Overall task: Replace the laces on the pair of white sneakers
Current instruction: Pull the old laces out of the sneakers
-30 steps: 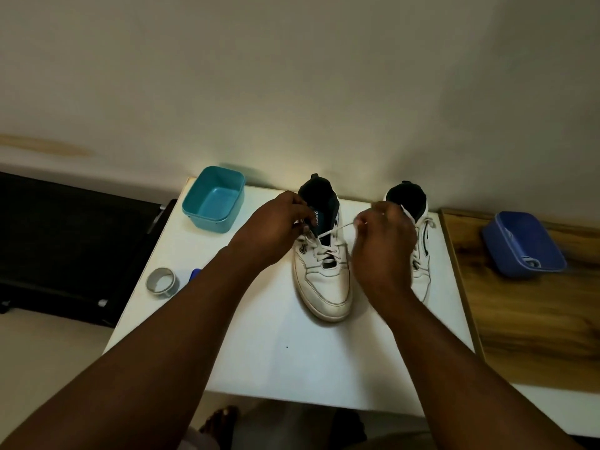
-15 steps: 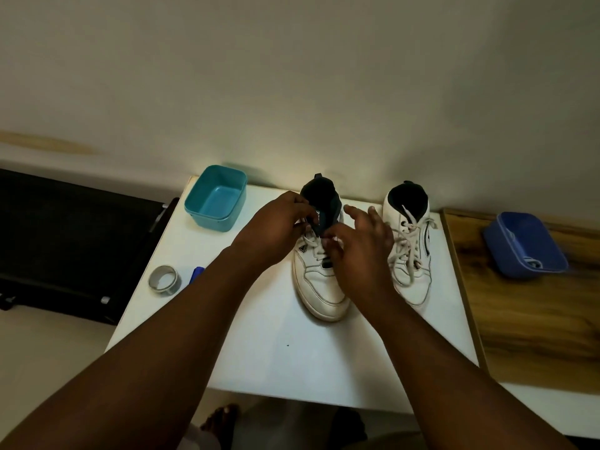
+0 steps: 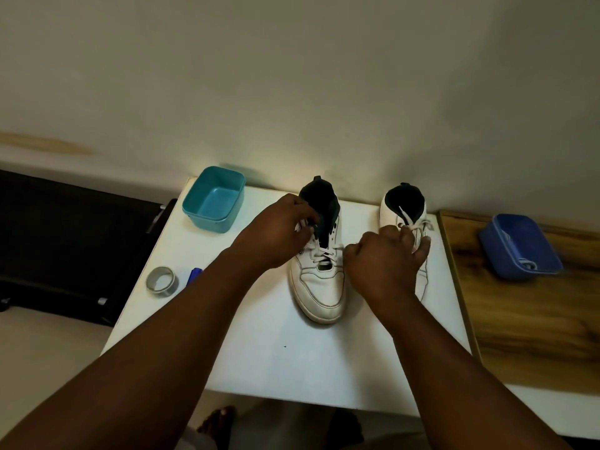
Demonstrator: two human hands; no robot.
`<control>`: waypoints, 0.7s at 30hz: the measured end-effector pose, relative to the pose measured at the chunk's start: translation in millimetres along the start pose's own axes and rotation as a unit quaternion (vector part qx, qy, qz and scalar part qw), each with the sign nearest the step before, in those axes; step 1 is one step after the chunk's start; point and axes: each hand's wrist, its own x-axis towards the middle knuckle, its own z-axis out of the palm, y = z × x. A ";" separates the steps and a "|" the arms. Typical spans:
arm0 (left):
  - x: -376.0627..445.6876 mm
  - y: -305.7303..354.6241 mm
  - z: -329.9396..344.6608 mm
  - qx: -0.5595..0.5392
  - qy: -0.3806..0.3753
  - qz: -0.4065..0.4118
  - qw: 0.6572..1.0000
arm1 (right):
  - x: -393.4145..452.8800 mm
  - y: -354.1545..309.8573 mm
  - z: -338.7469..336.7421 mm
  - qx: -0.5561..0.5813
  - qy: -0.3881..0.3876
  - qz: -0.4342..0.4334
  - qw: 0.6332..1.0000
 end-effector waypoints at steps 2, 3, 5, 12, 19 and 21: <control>-3.7 -0.7 1.1 -0.008 -0.002 -0.015 1.000 | 1.9 -2.4 -4.7 -0.008 0.011 -0.011 1.000; -5.3 -1.2 1.9 -0.009 -0.010 -0.031 0.999 | 4.3 -3.6 -6.7 0.011 0.032 -0.024 0.999; -6.4 -1.8 4.1 -0.002 -0.024 -0.061 0.998 | 8.5 -7.6 -7.9 0.091 0.068 -0.079 0.990; -0.7 8.9 -0.8 0.029 -0.017 -0.032 0.999 | 4.8 -17.8 -5.0 0.197 -0.012 -0.179 0.964; -0.9 5.2 1.5 0.022 -0.027 -0.018 0.999 | 8.3 -16.2 2.3 0.173 -0.041 -0.167 0.970; -0.4 2.2 -1.0 0.020 -0.029 -0.016 0.999 | 7.3 -18.2 3.9 0.163 -0.018 -0.172 0.971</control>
